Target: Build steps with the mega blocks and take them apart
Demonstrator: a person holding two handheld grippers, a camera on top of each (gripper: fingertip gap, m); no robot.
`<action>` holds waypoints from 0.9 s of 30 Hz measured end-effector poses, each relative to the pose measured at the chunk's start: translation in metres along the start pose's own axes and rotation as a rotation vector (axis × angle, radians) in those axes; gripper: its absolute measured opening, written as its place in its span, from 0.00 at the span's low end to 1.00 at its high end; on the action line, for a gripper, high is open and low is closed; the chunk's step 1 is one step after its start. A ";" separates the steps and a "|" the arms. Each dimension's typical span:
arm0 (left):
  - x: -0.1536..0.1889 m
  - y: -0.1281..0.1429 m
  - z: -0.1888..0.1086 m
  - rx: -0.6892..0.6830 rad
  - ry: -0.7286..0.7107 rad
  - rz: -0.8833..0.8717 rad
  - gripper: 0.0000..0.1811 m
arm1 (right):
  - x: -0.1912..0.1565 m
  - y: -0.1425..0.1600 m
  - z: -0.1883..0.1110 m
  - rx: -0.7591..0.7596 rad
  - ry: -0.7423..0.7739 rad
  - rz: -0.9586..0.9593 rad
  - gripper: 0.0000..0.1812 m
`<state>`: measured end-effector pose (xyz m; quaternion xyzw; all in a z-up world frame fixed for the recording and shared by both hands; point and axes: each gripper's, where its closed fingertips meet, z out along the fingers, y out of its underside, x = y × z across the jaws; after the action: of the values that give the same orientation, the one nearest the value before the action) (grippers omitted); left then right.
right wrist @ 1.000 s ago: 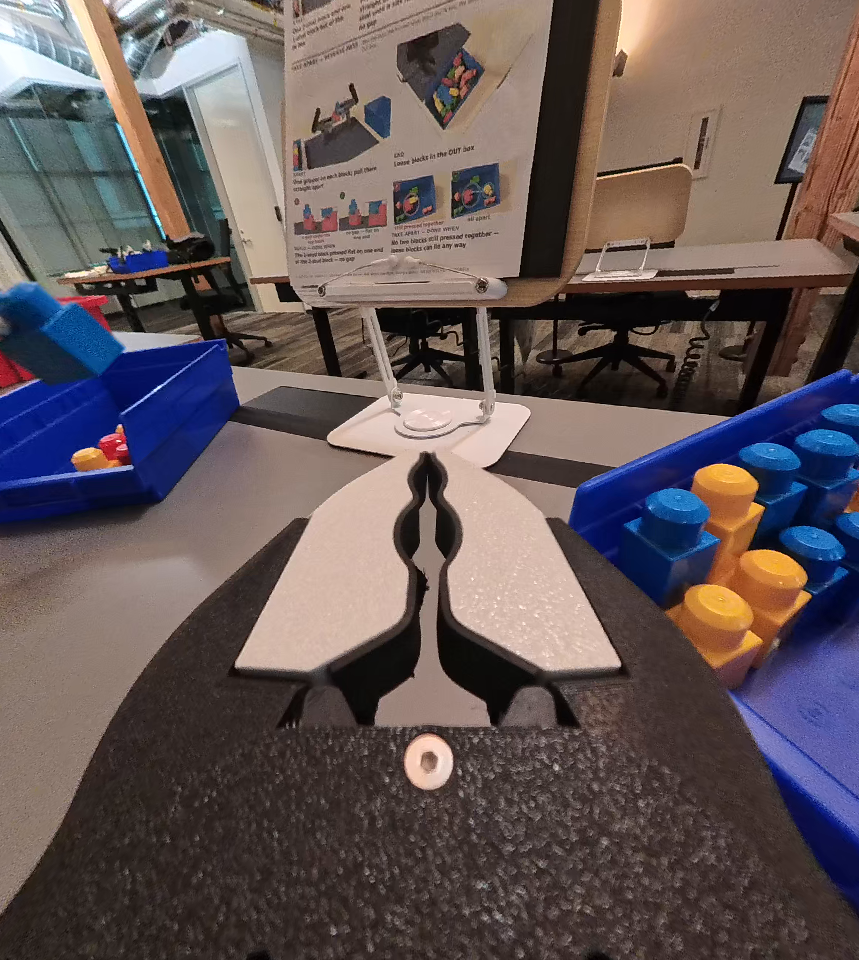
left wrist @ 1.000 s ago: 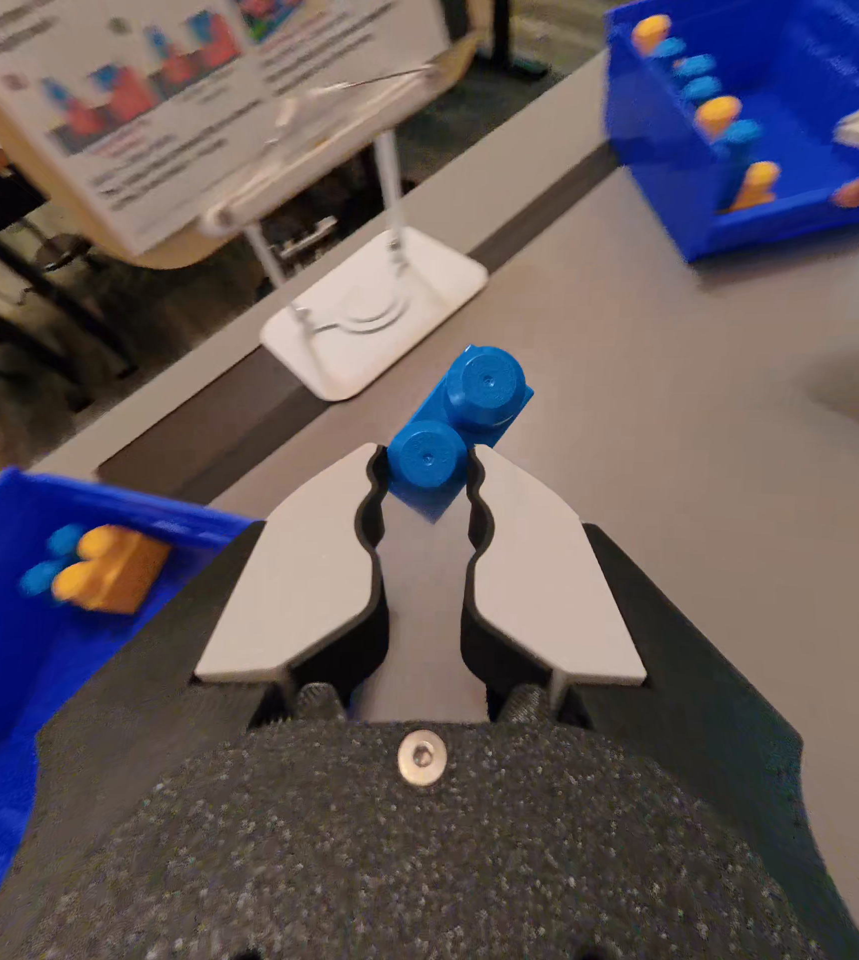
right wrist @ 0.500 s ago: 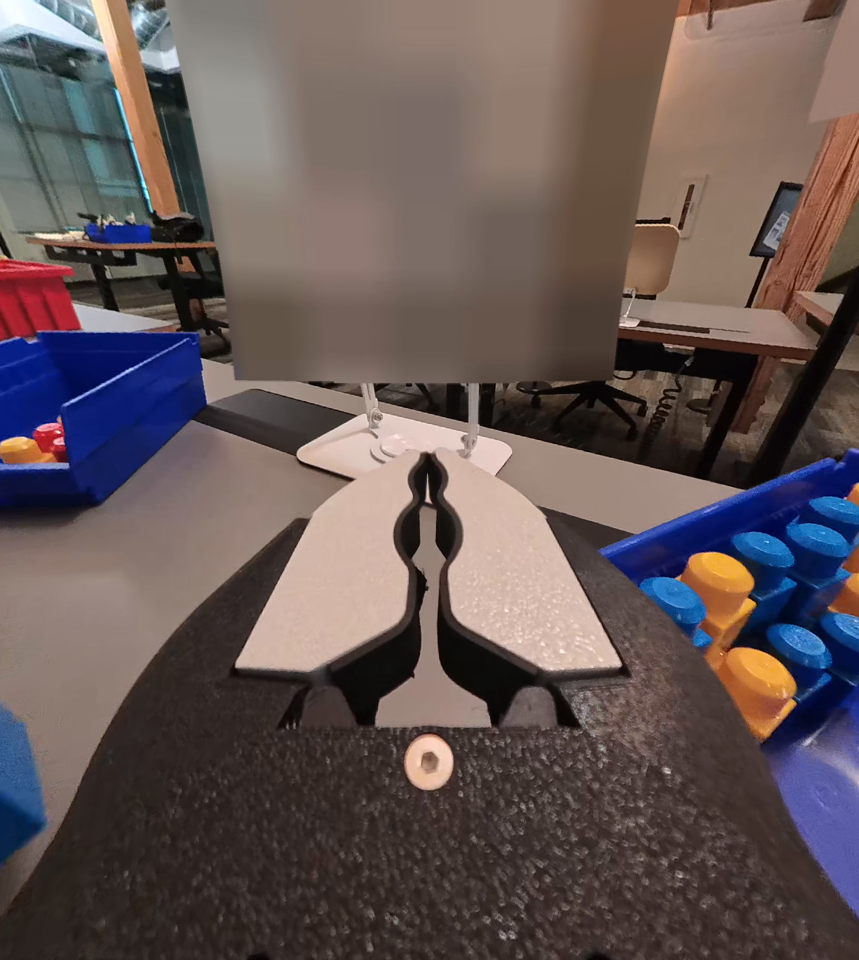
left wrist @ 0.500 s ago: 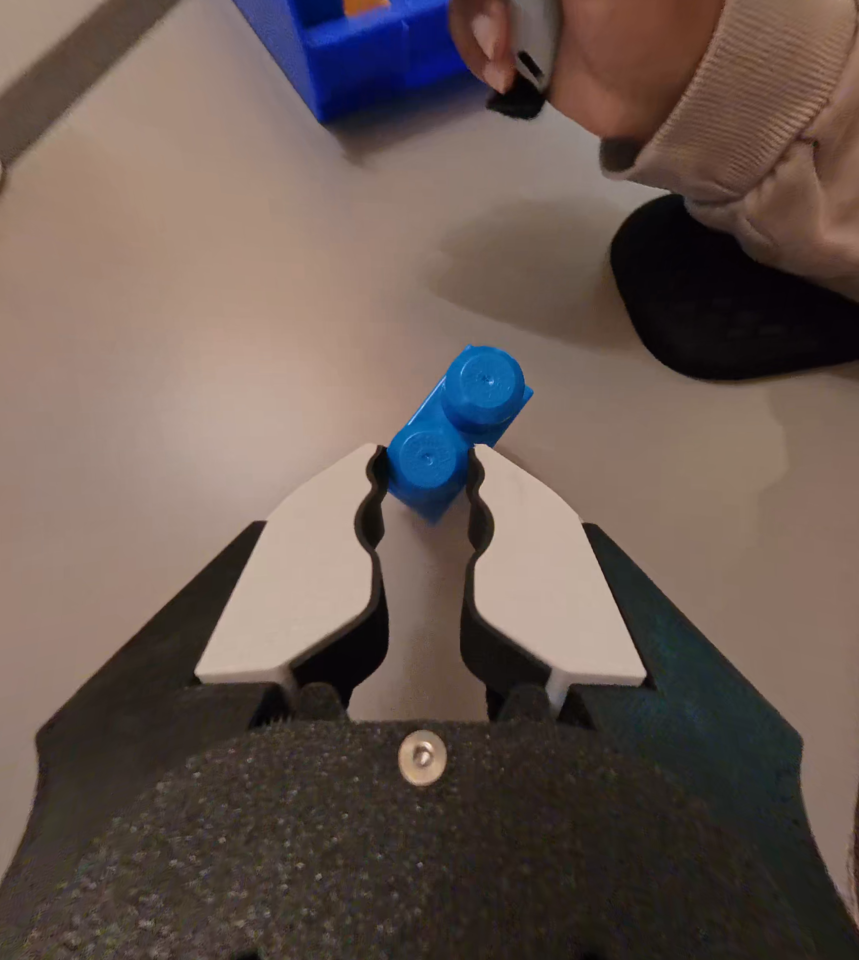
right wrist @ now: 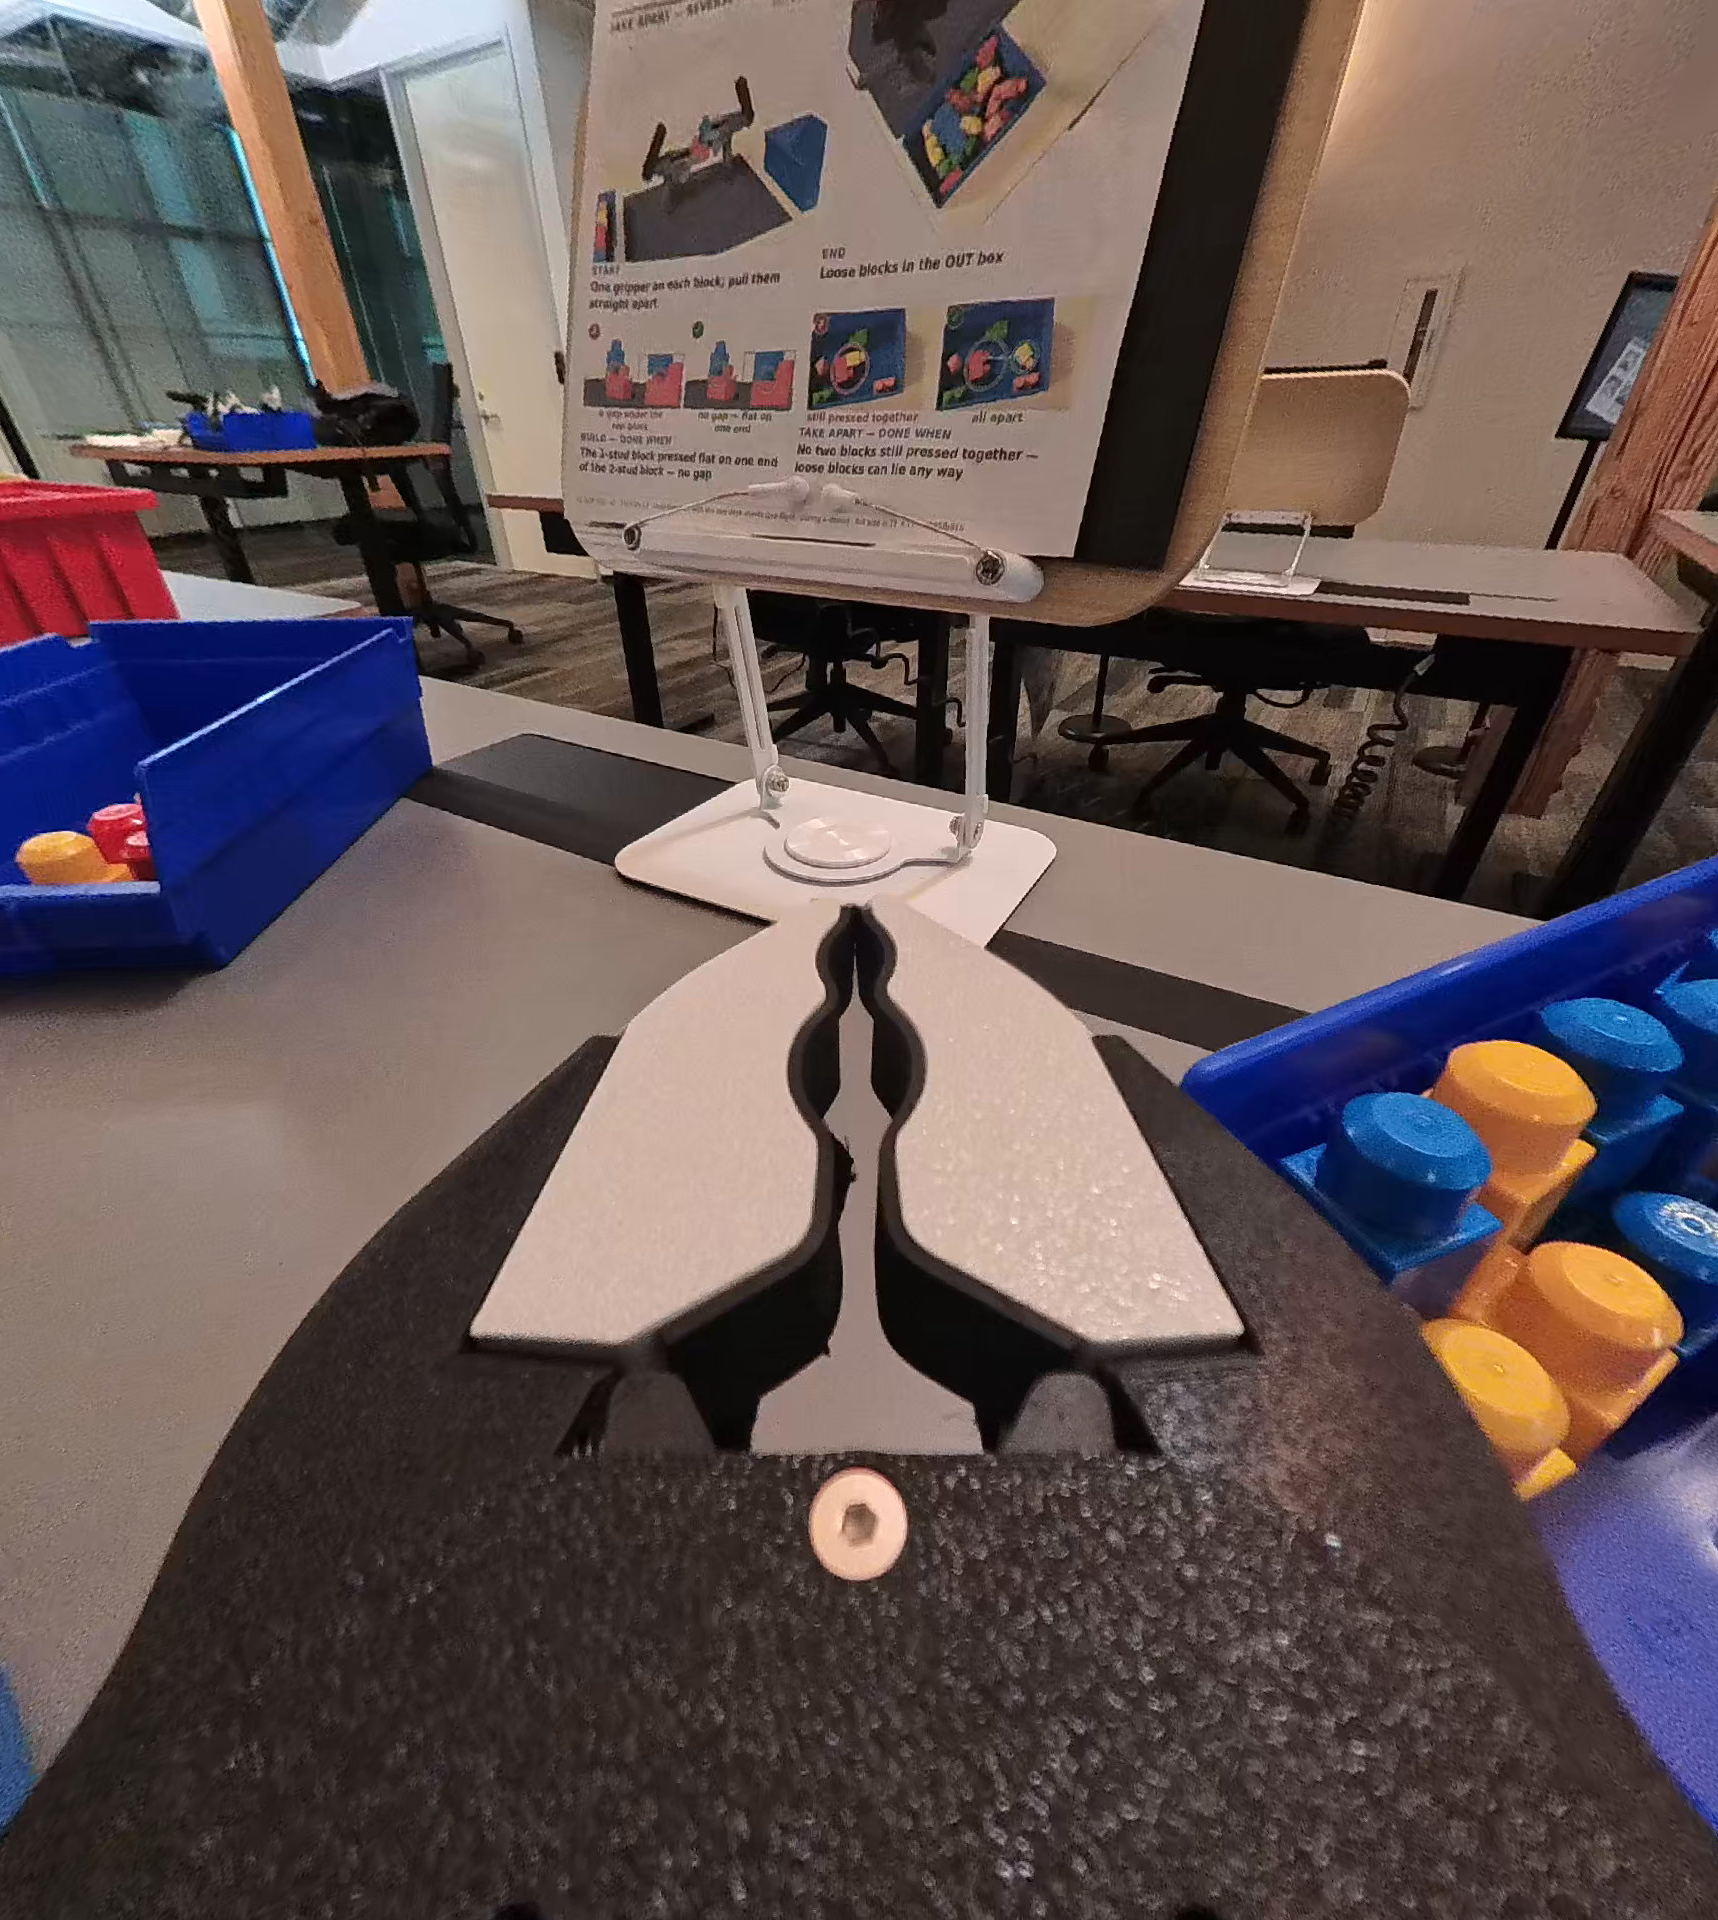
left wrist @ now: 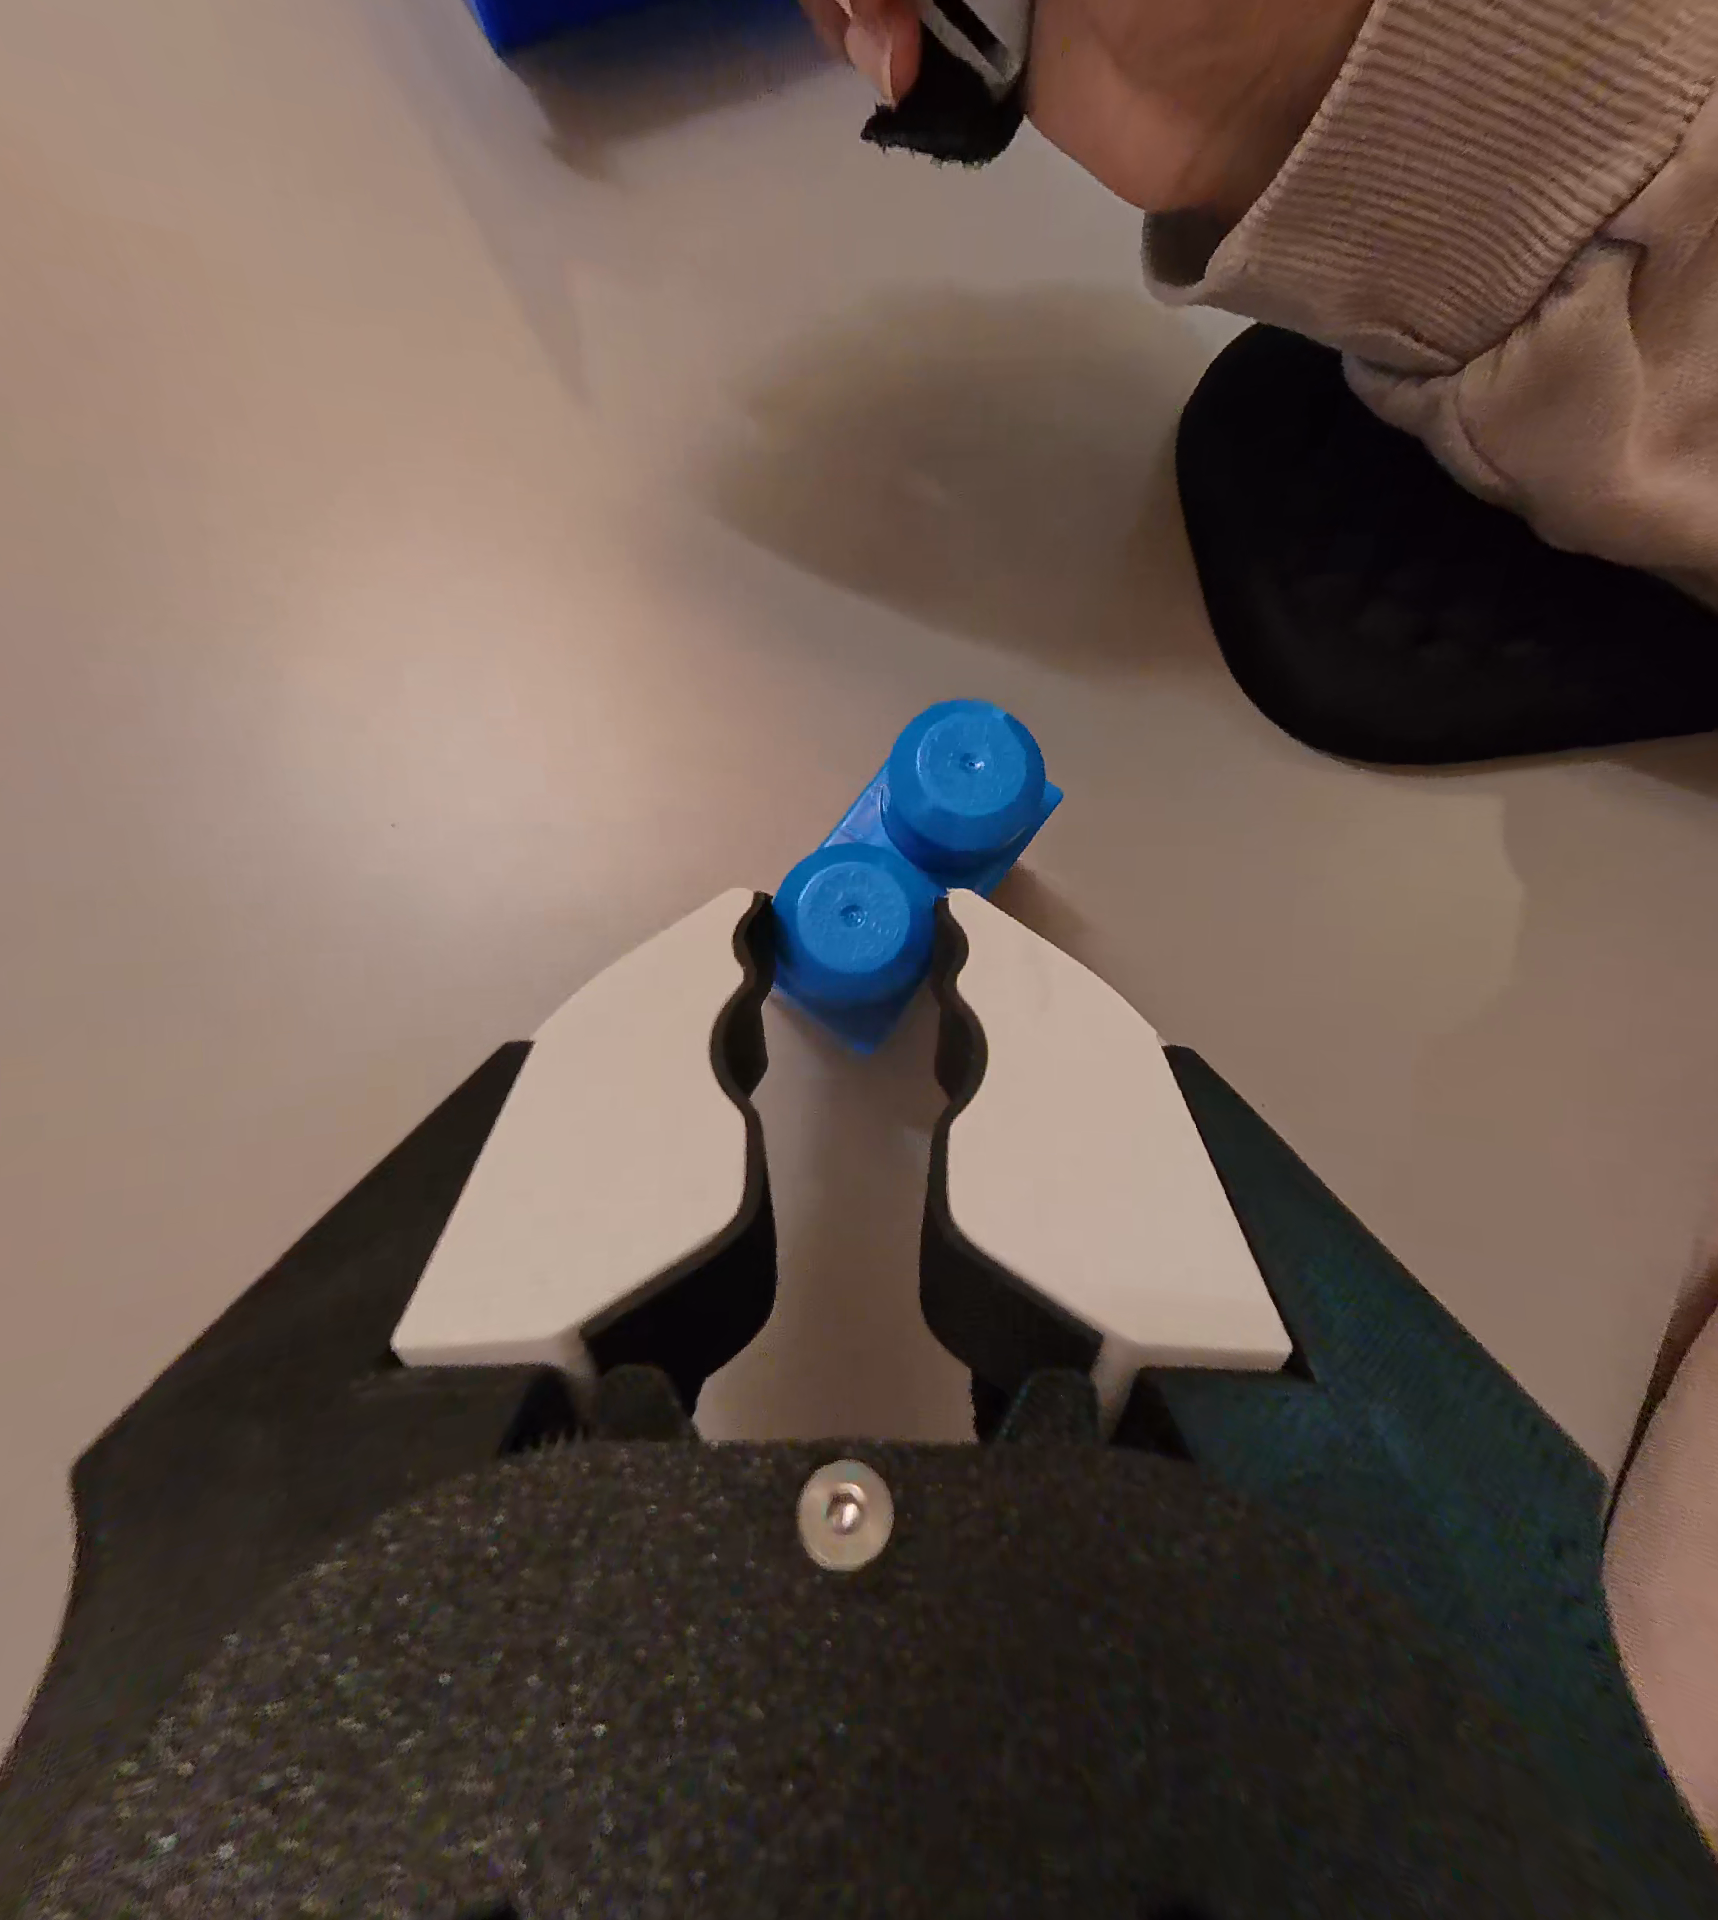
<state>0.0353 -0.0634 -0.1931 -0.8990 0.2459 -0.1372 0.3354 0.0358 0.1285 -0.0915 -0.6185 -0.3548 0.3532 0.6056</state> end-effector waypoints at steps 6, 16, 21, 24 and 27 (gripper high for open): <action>-0.001 -0.006 -0.014 0.103 0.011 -0.047 0.21 | 0.000 0.001 -0.003 -0.003 -0.003 -0.004 0.00; -0.175 0.010 -0.162 0.345 -0.479 -0.242 0.21 | -0.001 0.003 -0.007 -0.004 -0.021 0.005 0.00; -0.254 0.076 -0.195 0.184 -0.605 -0.406 0.22 | -0.005 0.004 -0.007 -0.006 -0.047 0.020 0.00; -0.269 0.102 -0.185 0.131 -0.565 -0.483 0.23 | -0.006 0.004 -0.008 -0.004 -0.056 0.033 0.00; -0.278 0.120 -0.172 0.084 -0.565 -0.513 0.24 | -0.005 0.005 -0.009 -0.007 -0.057 0.036 0.00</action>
<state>-0.3110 -0.0857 -0.1694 -0.9191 -0.0949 0.0265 0.3814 0.0408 0.1196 -0.0963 -0.6166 -0.3619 0.3802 0.5868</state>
